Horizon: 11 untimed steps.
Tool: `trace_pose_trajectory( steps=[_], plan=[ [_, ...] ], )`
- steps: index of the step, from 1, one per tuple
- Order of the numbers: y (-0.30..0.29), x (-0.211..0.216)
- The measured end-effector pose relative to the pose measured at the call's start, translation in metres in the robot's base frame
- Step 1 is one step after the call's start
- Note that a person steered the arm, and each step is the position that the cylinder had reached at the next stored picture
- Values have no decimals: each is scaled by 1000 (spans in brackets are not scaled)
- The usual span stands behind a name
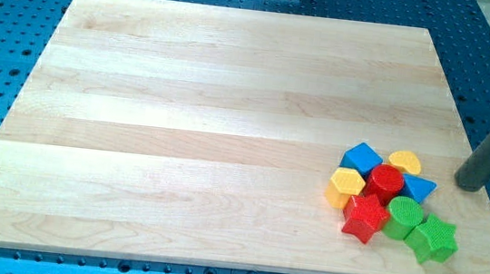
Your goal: Push the green blocks into the red circle
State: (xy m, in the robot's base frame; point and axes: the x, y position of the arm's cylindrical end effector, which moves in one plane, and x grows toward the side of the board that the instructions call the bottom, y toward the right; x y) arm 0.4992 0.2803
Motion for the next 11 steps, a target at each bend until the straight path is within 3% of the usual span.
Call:
trace_pose_trajectory(
  steps=[1, 3, 6, 11],
  plan=[
    [-13, 24],
    [1, 118],
    [-59, 118],
    [-59, 92]
  ],
)
